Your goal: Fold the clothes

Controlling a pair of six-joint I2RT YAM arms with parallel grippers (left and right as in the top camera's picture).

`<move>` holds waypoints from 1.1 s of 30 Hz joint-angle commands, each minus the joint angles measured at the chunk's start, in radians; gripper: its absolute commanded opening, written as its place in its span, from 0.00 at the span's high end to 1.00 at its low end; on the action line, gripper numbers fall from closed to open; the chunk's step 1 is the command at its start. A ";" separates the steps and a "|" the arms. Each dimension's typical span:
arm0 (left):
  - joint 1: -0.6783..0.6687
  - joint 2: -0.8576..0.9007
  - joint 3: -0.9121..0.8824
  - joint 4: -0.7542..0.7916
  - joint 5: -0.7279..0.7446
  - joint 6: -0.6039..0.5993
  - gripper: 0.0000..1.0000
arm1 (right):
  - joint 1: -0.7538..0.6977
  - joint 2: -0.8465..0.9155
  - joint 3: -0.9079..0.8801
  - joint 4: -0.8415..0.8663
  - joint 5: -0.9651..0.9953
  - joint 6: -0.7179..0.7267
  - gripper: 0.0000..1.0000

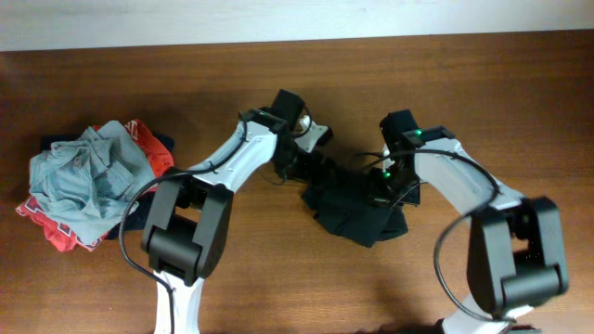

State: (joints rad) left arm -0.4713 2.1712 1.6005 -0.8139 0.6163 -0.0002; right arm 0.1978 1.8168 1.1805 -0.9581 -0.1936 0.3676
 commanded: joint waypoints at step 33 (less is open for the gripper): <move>0.074 0.059 0.048 -0.093 -0.040 -0.010 0.01 | -0.003 0.122 -0.003 0.042 -0.088 0.015 0.96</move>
State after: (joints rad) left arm -0.3866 2.2173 1.6386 -0.9115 0.6029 -0.0299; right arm 0.1883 1.8973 1.1854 -0.9253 -0.2646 0.3714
